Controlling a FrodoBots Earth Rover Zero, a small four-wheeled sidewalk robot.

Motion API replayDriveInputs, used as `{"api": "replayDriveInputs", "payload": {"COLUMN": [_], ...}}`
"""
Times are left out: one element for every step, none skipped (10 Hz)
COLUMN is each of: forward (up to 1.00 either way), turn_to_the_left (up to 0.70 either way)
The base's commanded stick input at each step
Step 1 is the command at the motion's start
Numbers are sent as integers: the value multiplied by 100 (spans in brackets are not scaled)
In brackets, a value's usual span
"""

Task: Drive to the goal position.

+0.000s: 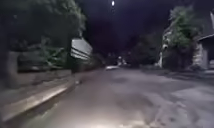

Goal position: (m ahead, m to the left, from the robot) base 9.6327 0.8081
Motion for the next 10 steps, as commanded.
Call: {"api": "replayDriveInputs", "payload": {"forward": [50, 50, 50, 50, 50, 50, 50, 50, 50, 50], "turn_to_the_left": [0, 0, 0, 0, 0, 0, 0, 0, 0, 0]}}
